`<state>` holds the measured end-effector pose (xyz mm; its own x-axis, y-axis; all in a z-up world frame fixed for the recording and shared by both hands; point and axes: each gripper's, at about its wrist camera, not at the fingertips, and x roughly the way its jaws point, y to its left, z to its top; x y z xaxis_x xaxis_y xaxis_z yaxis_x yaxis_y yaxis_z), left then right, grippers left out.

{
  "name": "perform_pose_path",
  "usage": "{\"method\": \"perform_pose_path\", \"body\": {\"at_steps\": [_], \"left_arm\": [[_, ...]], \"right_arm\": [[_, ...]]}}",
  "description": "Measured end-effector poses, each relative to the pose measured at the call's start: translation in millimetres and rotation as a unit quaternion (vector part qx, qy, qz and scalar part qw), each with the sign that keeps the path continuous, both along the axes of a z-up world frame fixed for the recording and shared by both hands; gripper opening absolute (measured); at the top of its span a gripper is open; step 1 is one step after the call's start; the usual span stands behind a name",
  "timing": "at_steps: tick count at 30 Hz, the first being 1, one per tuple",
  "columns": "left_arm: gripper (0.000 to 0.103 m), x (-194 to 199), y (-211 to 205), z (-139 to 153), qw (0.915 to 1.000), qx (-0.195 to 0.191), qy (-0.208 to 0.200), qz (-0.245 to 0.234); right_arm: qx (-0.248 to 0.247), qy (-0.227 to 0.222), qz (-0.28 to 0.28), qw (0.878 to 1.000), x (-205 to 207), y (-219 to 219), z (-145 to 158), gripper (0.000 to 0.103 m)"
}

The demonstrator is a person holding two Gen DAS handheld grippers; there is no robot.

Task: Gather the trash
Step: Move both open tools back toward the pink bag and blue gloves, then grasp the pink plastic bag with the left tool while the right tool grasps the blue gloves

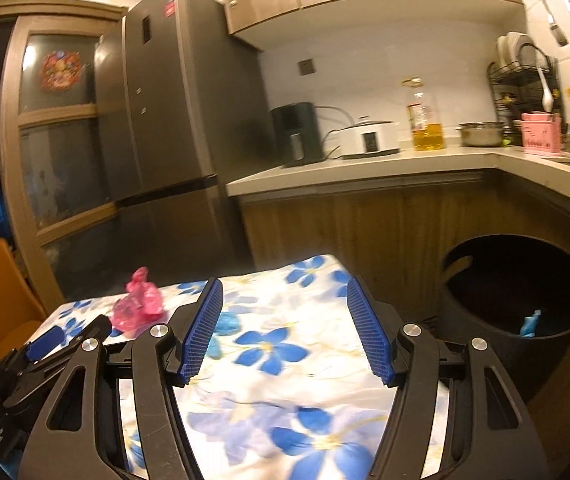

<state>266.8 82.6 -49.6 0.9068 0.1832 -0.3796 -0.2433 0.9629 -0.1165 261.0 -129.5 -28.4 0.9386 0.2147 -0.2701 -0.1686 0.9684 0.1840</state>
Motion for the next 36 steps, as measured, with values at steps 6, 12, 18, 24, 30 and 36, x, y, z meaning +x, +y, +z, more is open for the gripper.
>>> {"method": "perform_pose_path", "body": {"at_steps": [6,12,18,24,30,36], "left_arm": [[0.083,23.4,25.7,-5.8,0.9996,0.016,-0.003,0.021],[0.083,51.8,41.6,-12.7,0.9995,0.012,-0.004,0.028],[0.078,78.6,51.9,-23.3,0.9997,0.012,0.005,0.023],[0.056,104.9,64.4,-34.6,0.9989,-0.012,0.044,0.011],[0.001,112.6,76.9,-48.7,0.9962,-0.054,0.068,-0.006],[0.000,92.6,88.7,-44.7,0.9964,-0.080,0.028,0.005]], "right_arm": [[-0.005,0.007,0.018,1.000,21.0,35.8,-8.3,0.064],[-0.017,0.021,0.024,0.999,44.4,65.0,-23.3,0.064],[-0.023,0.035,0.024,0.999,68.3,83.8,-36.4,0.064],[-0.023,0.053,0.029,0.998,85.2,101.5,-48.9,0.064],[-0.028,0.065,0.037,0.997,96.8,116.0,-58.0,0.064],[-0.036,0.092,0.037,0.994,113.7,131.0,-69.2,0.064]]}}
